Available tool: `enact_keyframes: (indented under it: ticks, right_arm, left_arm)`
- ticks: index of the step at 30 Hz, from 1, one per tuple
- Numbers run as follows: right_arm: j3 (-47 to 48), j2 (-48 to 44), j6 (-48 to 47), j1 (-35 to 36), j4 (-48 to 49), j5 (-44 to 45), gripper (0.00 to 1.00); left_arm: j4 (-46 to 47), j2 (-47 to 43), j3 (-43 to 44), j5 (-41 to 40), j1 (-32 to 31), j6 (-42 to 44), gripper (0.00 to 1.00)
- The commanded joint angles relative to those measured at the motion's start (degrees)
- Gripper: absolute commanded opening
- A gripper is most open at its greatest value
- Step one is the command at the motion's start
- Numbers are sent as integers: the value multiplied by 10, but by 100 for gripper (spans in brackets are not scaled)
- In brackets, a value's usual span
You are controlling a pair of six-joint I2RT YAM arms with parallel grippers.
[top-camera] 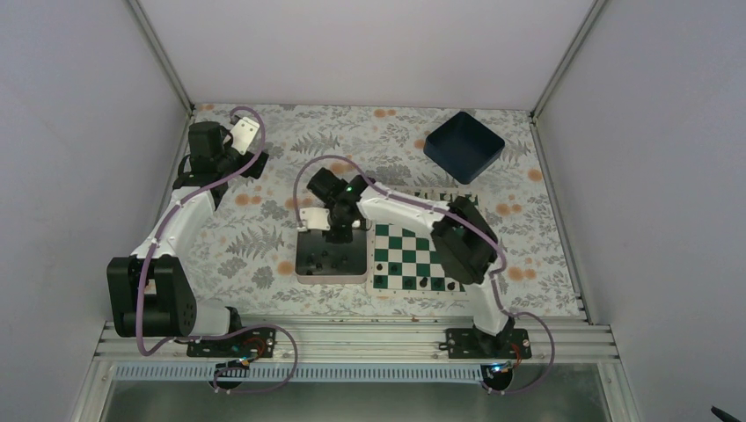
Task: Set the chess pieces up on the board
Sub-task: Pick up the chess piece from the storage box, then place the chess piece on the chessboard.
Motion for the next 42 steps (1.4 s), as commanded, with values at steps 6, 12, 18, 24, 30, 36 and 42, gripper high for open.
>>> enact_keyframes:
  ticks: [6,12,18,24,30,36,42]
  right_arm:
    - [-104,-210,19,-64,-44,32,11]
    - [-234,-327,25,-125,-45,32,11]
    - [-370,-398,10,-186,-30,17,11]
    - [-446,-421,-9,-205,-10,-24,12]
    - [-453,-391,-20,-201,2,-67,12]
    - [-445,-352,-31,-185,-6,-79,12]
    - [-448,-344,-34,-185,-7,-68,11]
  left_arm:
    - [11,-7,4,2,2,-2,100]
    - [8,-5,9,2,2,-3,100]
    - [1,6,17,3,0,-5,100]
    - [-1,8,19,0,-1,-5,100]
    - [-3,11,18,-4,-2,-5,100]
    - [-2,11,17,-8,-2,-4,100]
    - [-1,13,17,-10,-2,-4,100]
